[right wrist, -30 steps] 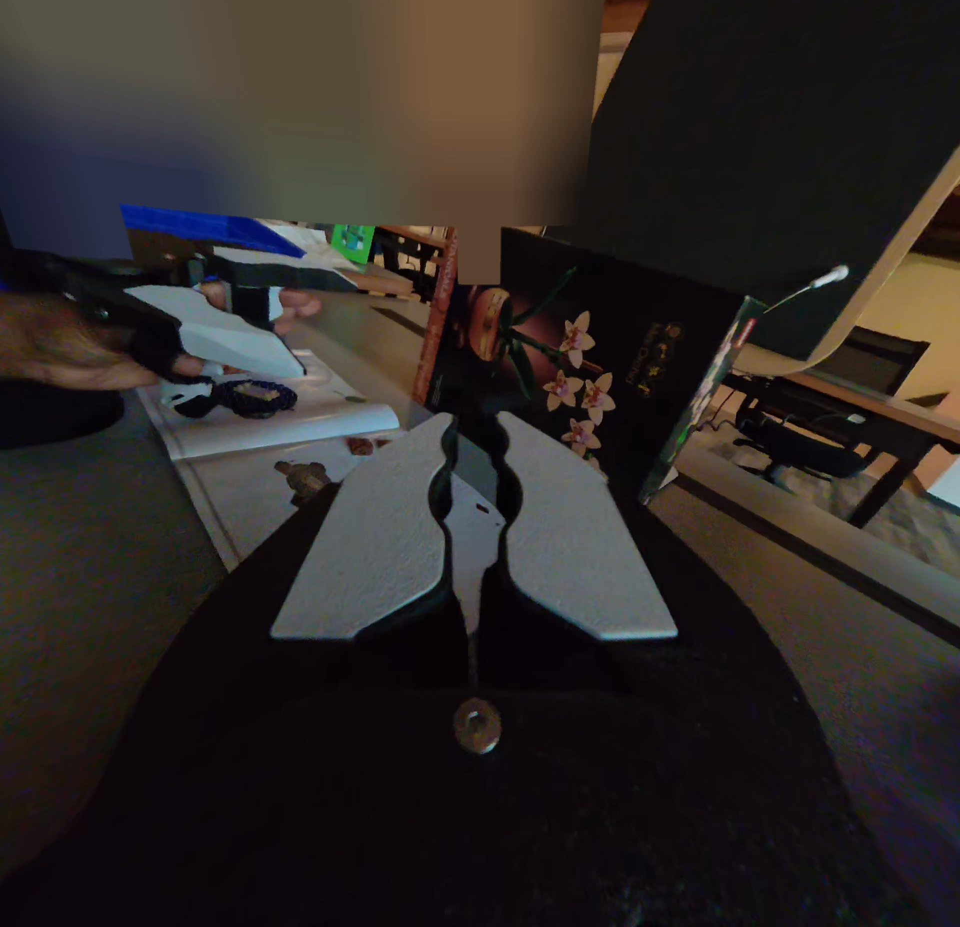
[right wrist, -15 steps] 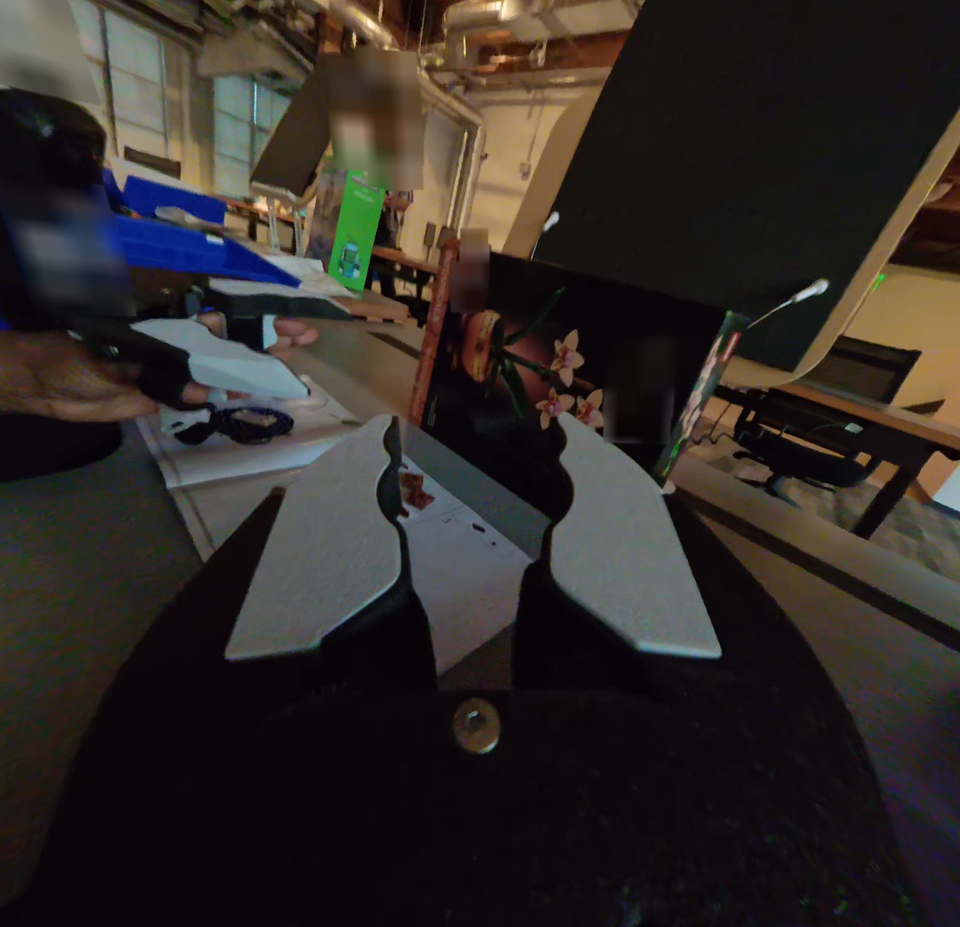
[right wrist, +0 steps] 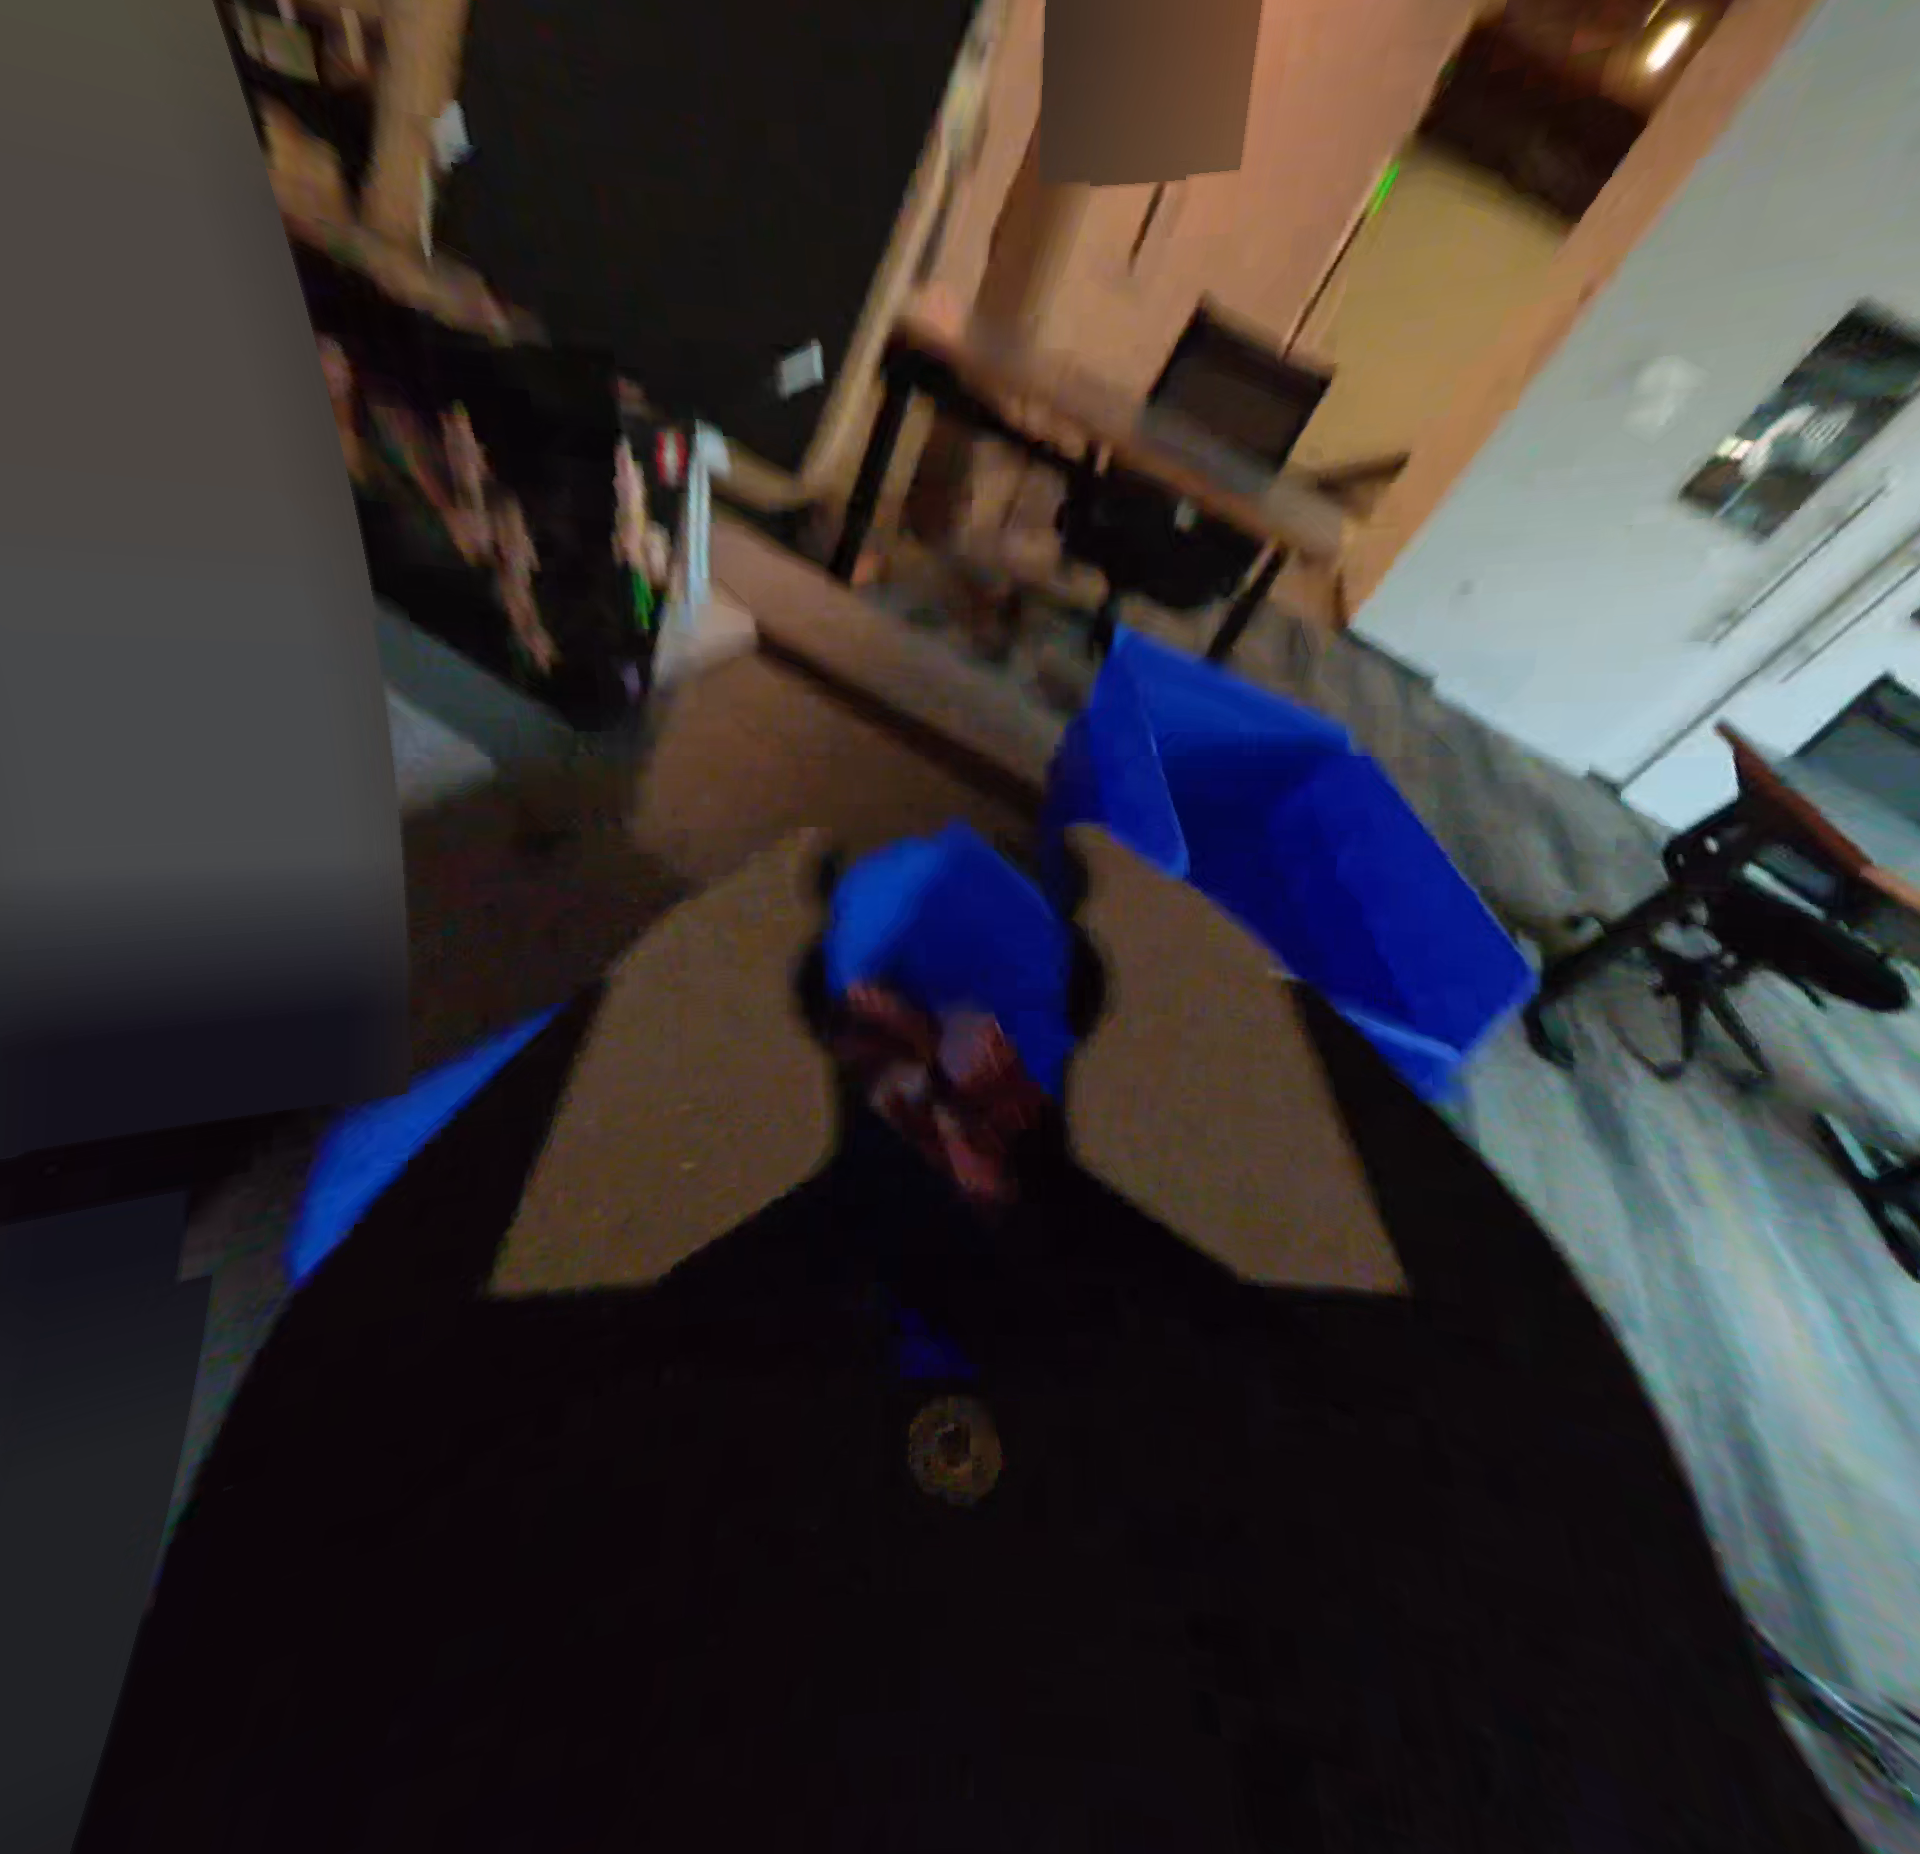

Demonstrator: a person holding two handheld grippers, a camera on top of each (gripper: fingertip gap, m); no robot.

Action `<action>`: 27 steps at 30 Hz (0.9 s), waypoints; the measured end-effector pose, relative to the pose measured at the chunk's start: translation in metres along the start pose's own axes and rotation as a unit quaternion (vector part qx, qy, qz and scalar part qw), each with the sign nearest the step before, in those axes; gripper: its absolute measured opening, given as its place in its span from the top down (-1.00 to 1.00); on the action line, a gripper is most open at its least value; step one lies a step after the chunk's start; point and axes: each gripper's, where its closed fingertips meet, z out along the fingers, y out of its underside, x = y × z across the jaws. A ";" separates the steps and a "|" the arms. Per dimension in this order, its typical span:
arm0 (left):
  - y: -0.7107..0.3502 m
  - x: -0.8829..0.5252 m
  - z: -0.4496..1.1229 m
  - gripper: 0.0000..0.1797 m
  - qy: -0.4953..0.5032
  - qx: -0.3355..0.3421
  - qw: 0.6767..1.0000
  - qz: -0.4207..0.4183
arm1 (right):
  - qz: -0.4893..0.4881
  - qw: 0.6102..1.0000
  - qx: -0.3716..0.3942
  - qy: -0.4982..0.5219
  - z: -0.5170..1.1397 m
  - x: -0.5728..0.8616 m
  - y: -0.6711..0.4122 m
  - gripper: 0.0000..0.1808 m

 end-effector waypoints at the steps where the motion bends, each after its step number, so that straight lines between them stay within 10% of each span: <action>1: -0.007 0.003 0.003 1.00 0.004 0.008 1.000 -0.016 | -0.022 0.999 -0.029 -0.015 -0.008 0.007 0.014 0.99; 12: -0.023 0.025 0.018 0.90 -0.009 0.008 1.000 0.002 | -0.183 0.942 -0.159 -0.232 0.022 -0.038 0.107 0.49; 16: -0.016 0.028 0.017 0.86 -0.012 -0.006 1.000 0.016 | 0.055 0.948 -0.069 -0.305 0.043 -0.089 0.047 0.19; 27: -0.001 0.026 0.000 0.78 0.016 -0.054 0.995 0.087 | 0.113 0.916 -0.372 -0.094 0.061 -0.125 0.120 0.25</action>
